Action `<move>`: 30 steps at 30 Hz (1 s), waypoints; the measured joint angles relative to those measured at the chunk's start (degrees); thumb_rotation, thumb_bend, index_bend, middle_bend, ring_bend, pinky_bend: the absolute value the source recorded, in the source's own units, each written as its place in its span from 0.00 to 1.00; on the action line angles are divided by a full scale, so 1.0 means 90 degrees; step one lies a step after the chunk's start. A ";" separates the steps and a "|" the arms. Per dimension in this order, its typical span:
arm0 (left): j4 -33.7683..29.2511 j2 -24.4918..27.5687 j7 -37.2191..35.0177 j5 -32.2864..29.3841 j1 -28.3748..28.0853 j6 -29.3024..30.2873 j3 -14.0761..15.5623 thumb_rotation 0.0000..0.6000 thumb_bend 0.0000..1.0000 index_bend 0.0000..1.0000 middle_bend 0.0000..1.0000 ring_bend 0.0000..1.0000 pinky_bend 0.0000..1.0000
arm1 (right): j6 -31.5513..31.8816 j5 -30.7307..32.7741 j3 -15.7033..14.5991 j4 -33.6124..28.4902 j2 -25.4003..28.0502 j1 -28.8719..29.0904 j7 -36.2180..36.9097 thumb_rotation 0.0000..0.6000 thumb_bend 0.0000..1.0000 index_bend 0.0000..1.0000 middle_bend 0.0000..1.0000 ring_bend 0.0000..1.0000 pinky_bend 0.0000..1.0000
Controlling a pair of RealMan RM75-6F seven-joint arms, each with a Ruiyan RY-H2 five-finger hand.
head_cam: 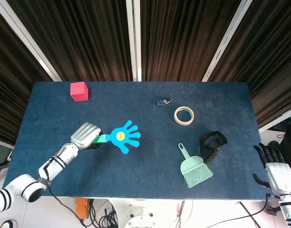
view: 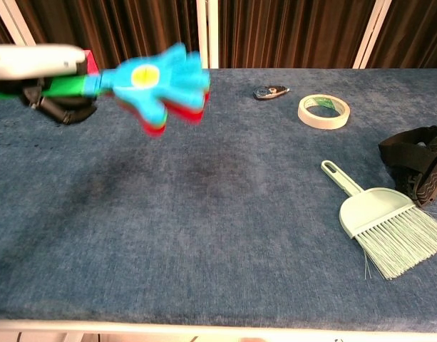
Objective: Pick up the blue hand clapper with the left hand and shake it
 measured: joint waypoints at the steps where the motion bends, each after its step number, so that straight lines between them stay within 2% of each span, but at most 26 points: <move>1: 0.0014 -0.0103 -0.0254 -0.0087 0.0015 0.0206 -0.0033 1.00 0.64 1.00 1.00 1.00 1.00 | 0.0000 0.0001 0.0000 0.0004 -0.0002 0.0000 0.0003 1.00 0.17 0.00 0.00 0.00 0.00; 5: 0.0239 -0.0613 -0.0744 -0.0376 0.0024 0.0833 -0.0088 1.00 0.64 1.00 1.00 1.00 1.00 | -0.0007 0.0024 0.0005 0.0039 -0.0004 -0.0003 0.0035 1.00 0.18 0.00 0.00 0.00 0.00; 13: 0.0954 -0.1204 -0.0553 -0.0399 -0.0230 0.1015 0.0034 1.00 0.64 1.00 1.00 1.00 1.00 | 0.0026 0.0059 0.0020 0.0098 0.0022 -0.0033 0.0157 1.00 0.17 0.00 0.00 0.00 0.00; 15: 0.1131 -0.1316 -0.0460 -0.0303 -0.0306 0.1095 0.0099 0.85 0.62 1.00 1.00 0.99 0.99 | 0.0037 0.0078 0.0029 0.0123 0.0035 -0.0044 0.0207 1.00 0.17 0.00 0.00 0.00 0.00; 16: 0.1193 -0.1342 -0.0415 -0.0242 -0.0332 0.1129 0.0139 0.69 0.59 0.95 0.96 0.91 0.92 | 0.0038 0.0086 0.0032 0.0137 0.0040 -0.0048 0.0231 1.00 0.17 0.00 0.00 0.00 0.00; 17: 0.1237 -0.1344 -0.0366 -0.0176 -0.0365 0.1136 0.0216 0.54 0.53 0.78 0.81 0.73 0.76 | 0.0037 0.0092 0.0034 0.0155 0.0042 -0.0050 0.0253 1.00 0.17 0.00 0.00 0.00 0.00; 18: 0.1238 -0.1322 -0.0334 -0.0154 -0.0392 0.1091 0.0273 0.47 0.44 0.54 0.56 0.46 0.51 | 0.0034 0.0098 0.0036 0.0178 0.0043 -0.0053 0.0282 1.00 0.17 0.00 0.00 0.00 0.00; 19: 0.1217 -0.1279 -0.0293 -0.0152 -0.0426 0.0997 0.0320 0.47 0.34 0.31 0.33 0.25 0.30 | 0.0029 0.0101 0.0037 0.0194 0.0042 -0.0053 0.0302 1.00 0.17 0.00 0.00 0.00 0.00; 20: 0.1161 -0.1193 -0.0217 -0.0172 -0.0484 0.0801 0.0377 0.53 0.22 0.12 0.12 0.08 0.12 | 0.0026 0.0103 0.0037 0.0207 0.0038 -0.0054 0.0321 1.00 0.17 0.00 0.00 0.00 0.00; 22: 0.1031 -0.1034 -0.0051 -0.0233 -0.0570 0.0420 0.0440 0.65 0.08 0.01 0.00 0.00 0.00 | 0.0027 0.0099 0.0038 0.0232 0.0024 -0.0056 0.0365 1.00 0.17 0.00 0.00 0.00 0.00; 23: 0.0956 -0.0960 0.0051 -0.0277 -0.0599 0.0165 0.0457 0.69 0.02 0.00 0.00 0.00 0.00 | 0.0033 0.0096 0.0037 0.0245 0.0017 -0.0060 0.0378 1.00 0.17 0.00 0.00 0.00 0.00; 26: 0.0797 -0.0862 0.0283 -0.0390 -0.0634 -0.0188 0.0477 0.71 0.00 0.00 0.00 0.00 0.00 | 0.0058 0.0092 0.0040 0.0266 0.0007 -0.0073 0.0392 1.00 0.17 0.00 0.00 0.00 0.00; 30: 0.0545 -0.0685 0.0627 -0.0615 -0.0629 0.0157 0.0471 0.72 0.00 0.00 0.00 0.00 0.00 | 0.0096 0.0089 0.0055 0.0228 0.0028 -0.0083 0.0380 1.00 0.17 0.00 0.00 0.00 0.00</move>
